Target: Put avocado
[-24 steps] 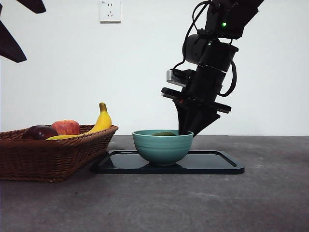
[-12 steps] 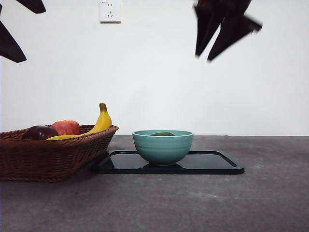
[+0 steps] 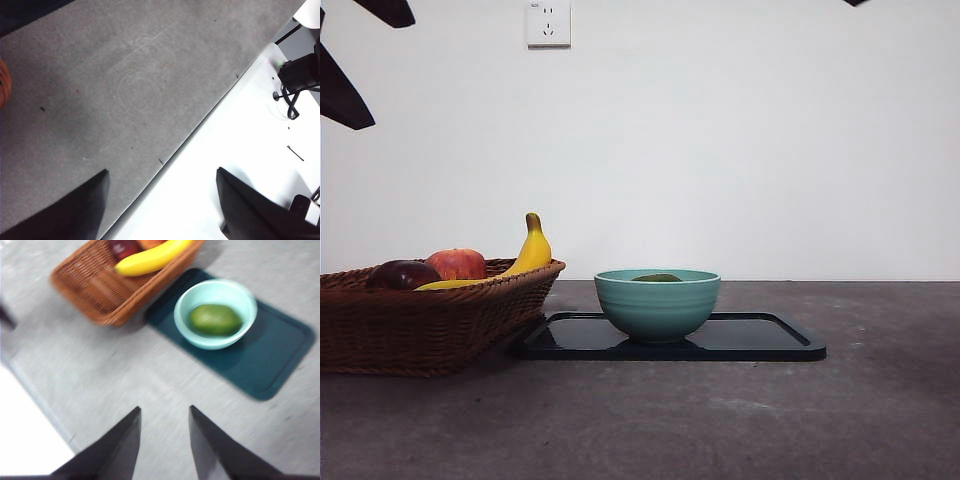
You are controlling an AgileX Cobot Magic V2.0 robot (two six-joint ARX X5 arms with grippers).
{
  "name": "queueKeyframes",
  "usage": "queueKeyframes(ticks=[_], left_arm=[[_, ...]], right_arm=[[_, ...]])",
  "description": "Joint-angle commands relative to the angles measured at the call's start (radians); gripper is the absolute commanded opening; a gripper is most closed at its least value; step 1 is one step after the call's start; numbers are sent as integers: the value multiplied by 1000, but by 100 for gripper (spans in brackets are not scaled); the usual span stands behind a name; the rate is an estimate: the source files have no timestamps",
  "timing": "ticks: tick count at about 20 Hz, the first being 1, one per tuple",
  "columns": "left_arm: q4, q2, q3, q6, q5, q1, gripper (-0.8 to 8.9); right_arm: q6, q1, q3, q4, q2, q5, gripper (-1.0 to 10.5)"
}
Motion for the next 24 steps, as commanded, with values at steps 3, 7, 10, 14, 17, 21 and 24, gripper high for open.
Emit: queueKeyframes(ticks=[3, 7, 10, 14, 17, 21, 24], left_arm=[[8, 6, 5, 6, 6, -6, 342], [8, 6, 5, 6, 6, -6, 342], [8, 6, 5, 6, 6, -6, 342], [8, 6, 5, 6, 6, -6, 241], [9, 6, 5, 6, 6, -6, 15], [11, 6, 5, 6, 6, -6, 15], [11, 6, 5, 6, 6, -6, 15]], right_arm=[[62, 60, -170, 39, -116, -26, 155], [64, 82, -227, 64, -152, -60, 155], [64, 82, -227, 79, -152, -59, 155], [64, 82, -227, 80, -152, -60, 145], [61, 82, -227, 80, -152, -59, 7], [62, 82, -227, 82, -152, -55, 7], [62, 81, -227, 82, -152, -55, 7]])
